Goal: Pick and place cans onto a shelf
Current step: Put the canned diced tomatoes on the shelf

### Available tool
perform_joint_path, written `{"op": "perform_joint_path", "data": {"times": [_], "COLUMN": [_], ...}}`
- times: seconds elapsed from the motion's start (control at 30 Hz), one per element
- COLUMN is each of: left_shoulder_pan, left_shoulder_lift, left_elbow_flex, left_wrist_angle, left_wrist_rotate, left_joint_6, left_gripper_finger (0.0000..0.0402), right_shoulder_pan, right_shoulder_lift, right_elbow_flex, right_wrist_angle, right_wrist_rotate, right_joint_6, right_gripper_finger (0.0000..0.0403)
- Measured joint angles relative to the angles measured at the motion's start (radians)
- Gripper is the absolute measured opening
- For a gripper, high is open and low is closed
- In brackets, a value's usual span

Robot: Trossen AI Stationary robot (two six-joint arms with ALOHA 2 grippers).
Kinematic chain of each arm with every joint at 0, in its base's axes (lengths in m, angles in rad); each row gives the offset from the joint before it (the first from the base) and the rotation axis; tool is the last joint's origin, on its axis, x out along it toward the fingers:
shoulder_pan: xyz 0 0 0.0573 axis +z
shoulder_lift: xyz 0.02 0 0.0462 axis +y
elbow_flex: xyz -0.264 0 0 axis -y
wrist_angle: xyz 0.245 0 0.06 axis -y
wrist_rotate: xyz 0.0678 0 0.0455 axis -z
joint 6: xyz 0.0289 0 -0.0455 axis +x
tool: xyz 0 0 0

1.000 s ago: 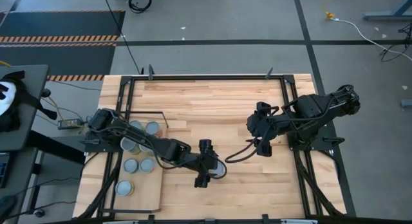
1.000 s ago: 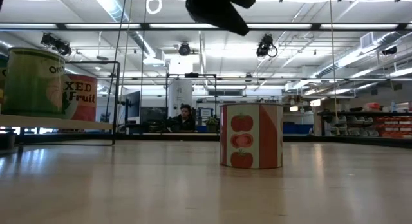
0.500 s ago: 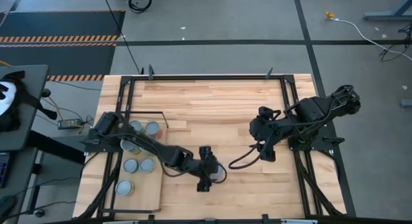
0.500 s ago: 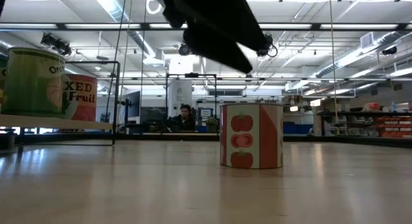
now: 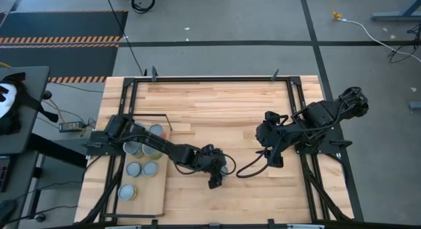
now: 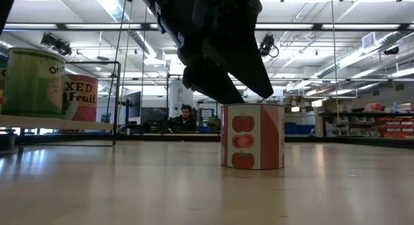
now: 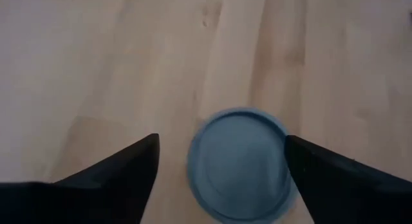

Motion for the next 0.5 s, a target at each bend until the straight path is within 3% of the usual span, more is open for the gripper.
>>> {"op": "perform_joint_path", "data": {"times": [0.13,0.5], "left_shoulder_pan": [0.024,0.043], "left_shoulder_lift": [0.024,0.04], "left_elbow_flex": [-0.002,0.001], "left_wrist_angle": [-0.013,0.016], "left_wrist_rotate": [0.11,0.109], "left_joint_6": [-0.026,-0.014], "left_gripper_finger": [0.0287,0.0076], "right_shoulder_pan": [0.005,0.008], "right_shoulder_lift": [0.0,0.0], "right_elbow_flex": [0.0,0.0], "right_wrist_angle": [0.005,0.007], "right_wrist_rotate": [0.0,0.0], "right_joint_6": [0.021,0.049], "right_gripper_finger": [0.0295,0.0295]}}
